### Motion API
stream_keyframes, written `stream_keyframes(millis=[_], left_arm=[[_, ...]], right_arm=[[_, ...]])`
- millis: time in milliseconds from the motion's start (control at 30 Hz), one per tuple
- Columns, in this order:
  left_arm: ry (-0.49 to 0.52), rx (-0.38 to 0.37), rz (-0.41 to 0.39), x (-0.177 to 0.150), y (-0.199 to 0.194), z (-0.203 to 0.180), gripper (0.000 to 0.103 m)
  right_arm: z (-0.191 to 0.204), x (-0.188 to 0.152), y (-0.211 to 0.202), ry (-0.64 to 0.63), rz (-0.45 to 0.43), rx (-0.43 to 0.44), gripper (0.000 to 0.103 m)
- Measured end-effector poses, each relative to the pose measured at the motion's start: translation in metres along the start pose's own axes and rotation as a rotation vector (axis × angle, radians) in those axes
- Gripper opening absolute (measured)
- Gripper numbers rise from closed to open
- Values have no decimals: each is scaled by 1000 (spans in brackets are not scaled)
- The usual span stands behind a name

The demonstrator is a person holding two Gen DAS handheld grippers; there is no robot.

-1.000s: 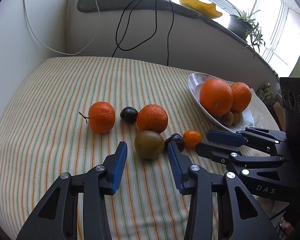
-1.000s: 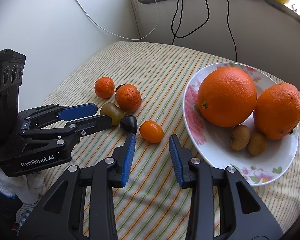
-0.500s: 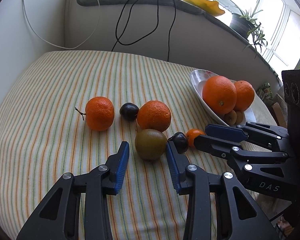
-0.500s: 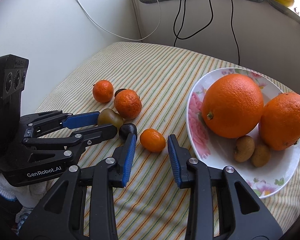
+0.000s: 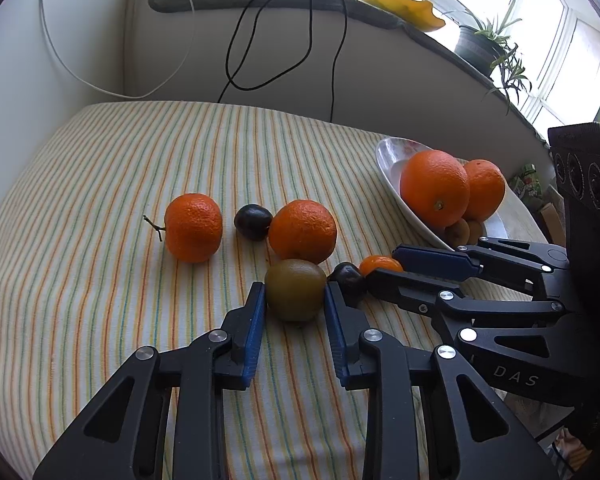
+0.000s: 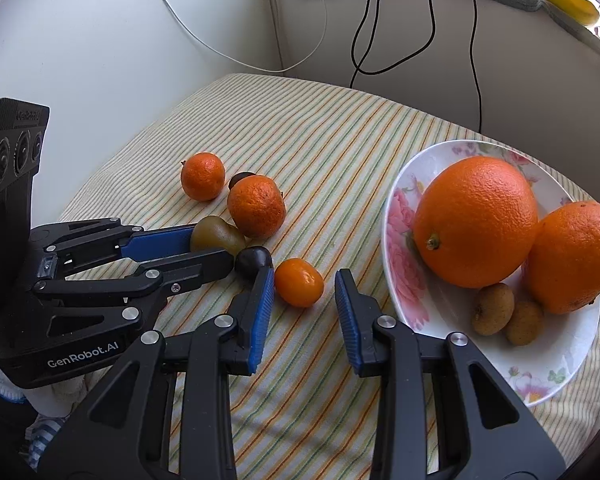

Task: Organize fruits
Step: 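Grasp the green kiwi with the left gripper while the right gripper grasps a kumquat, then carry the green kiwi and kumquat to the plate and open both grippers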

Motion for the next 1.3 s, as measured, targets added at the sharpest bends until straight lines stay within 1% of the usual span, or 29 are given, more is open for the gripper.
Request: stream_keyframes(millis=[200, 267, 467, 700, 967, 1300], left_arm=[[-5, -2, -7, -1, -2, 1, 27], [-5, 0, -8, -1, -3, 1, 26], [-4, 8, -13, -1, -5, 2, 26], [-6, 27, -30, 0, -14, 4, 26], [-1, 26, -64, 6, -30, -4, 26], [37, -13, -93, 18, -35, -36, 26]], right_arm=[[0, 0, 2, 7, 23, 26, 33], [0, 1, 3, 2, 25, 27, 27], [3, -2, 1, -2, 30, 29, 26], [5, -5, -6, 9, 9, 41, 25], [5, -5, -31, 34, -32, 68, 25], [-20, -8, -70, 68, -99, 57, 25]])
Point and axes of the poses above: each gripper's, at about its wrist camera, not at the fingertips, and y roughly the way its jaws point, z to its left, x to its top, the point moved 6 cm from there along y, roughly the way its jaws point, and after that the axes turned 10 degrees about y, right-handed, at the moved point
